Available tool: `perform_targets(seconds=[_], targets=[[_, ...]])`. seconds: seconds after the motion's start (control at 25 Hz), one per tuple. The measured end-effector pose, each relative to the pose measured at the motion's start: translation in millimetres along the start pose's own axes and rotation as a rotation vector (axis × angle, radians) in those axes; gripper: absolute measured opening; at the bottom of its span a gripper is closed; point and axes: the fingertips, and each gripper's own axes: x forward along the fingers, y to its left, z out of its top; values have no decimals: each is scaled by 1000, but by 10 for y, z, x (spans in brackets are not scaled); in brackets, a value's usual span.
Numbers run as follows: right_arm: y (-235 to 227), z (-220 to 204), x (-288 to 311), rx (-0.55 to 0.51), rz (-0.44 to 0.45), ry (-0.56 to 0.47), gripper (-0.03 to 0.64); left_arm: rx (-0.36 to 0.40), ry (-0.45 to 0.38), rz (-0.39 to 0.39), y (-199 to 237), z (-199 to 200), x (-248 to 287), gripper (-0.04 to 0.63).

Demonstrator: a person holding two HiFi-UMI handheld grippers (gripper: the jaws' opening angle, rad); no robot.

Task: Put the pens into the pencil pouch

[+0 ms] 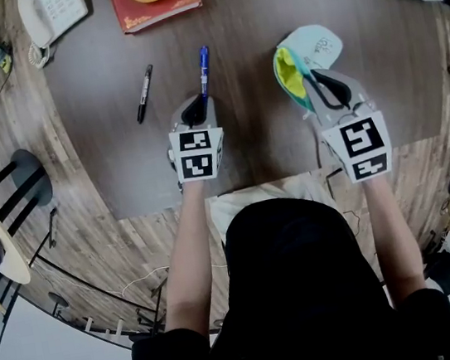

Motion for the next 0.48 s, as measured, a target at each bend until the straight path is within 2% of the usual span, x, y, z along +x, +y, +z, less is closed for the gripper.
perform_targets(seconds=[0.48], targets=[[-31, -61, -15, 2, -3, -1, 49, 0, 17, -27, -13, -36, -23, 32]])
